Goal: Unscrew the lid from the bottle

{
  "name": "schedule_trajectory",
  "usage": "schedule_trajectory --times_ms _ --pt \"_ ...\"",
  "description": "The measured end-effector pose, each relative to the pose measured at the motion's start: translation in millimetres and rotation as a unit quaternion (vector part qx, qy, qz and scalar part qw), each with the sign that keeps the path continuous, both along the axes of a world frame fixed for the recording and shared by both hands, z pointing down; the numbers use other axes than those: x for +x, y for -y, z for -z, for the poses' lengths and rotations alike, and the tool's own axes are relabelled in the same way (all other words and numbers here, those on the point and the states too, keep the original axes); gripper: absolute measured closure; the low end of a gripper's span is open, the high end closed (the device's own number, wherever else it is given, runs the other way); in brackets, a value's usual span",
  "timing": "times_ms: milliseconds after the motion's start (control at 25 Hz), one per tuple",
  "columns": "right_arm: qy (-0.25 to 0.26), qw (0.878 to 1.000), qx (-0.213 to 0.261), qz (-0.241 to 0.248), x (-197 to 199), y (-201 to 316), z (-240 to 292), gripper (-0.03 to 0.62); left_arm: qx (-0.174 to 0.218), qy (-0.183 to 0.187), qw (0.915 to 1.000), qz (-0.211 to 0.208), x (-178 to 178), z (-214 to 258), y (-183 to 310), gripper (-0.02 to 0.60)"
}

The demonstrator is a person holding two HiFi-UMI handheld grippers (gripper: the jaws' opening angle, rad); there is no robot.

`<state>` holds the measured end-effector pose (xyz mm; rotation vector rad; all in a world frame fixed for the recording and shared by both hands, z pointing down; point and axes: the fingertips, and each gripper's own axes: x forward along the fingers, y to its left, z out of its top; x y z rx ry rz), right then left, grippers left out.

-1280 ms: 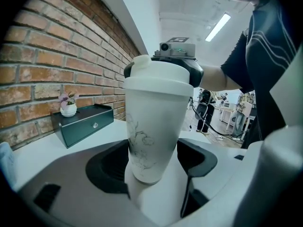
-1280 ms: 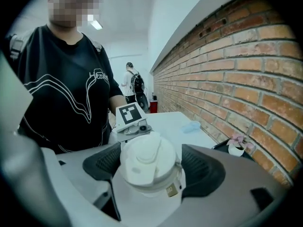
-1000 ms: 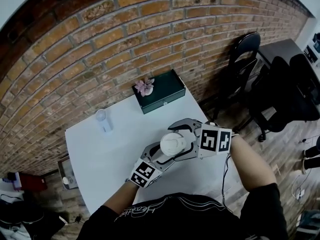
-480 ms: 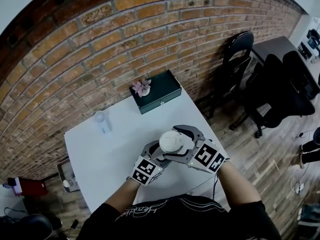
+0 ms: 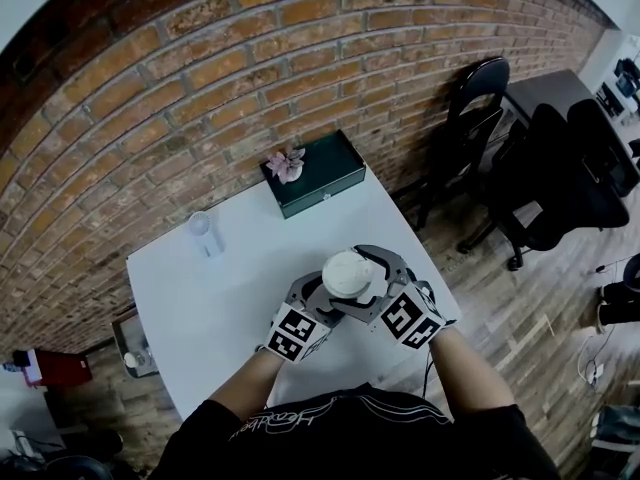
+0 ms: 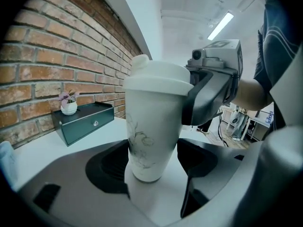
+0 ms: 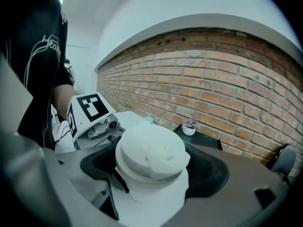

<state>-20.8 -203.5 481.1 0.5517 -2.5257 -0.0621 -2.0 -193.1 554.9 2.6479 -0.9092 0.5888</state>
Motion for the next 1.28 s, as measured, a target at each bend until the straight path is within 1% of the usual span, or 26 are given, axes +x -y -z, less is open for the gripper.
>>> schedule_trajectory --times_ms 200,400,600,960,1160,1240,1280 --pt "0.015 1.000 0.006 -0.006 1.7 1.6 1.1 0.164 0.004 -0.002 1.0000 -0.003 0.8 0.4 1.2 0.241" --pt "0.005 1.000 0.010 -0.005 2.5 0.6 2.4 0.164 0.000 0.009 0.9999 -0.006 1.3 -0.6 0.4 0.241" --pt "-0.006 1.000 0.014 -0.007 3.4 -3.1 2.0 0.166 -0.010 0.010 0.9998 -0.017 3.4 -1.1 -3.1 0.241" --pt "0.009 1.000 -0.014 -0.017 9.1 -4.5 7.1 0.172 -0.007 0.022 0.9995 -0.024 5.9 -1.9 -3.4 0.244" --pt "-0.002 1.000 -0.014 -0.013 7.5 -5.0 6.5 0.174 -0.011 0.026 0.9993 -0.025 5.5 -2.8 -3.7 0.245" --pt "0.004 1.000 -0.025 -0.012 7.5 -5.2 7.1 0.175 -0.013 0.026 0.9992 -0.025 6.1 -2.9 -3.5 0.245" --pt "0.017 0.999 -0.039 -0.014 7.8 -4.8 8.7 0.175 -0.014 0.026 0.9992 -0.025 6.2 -2.9 -3.5 0.245"
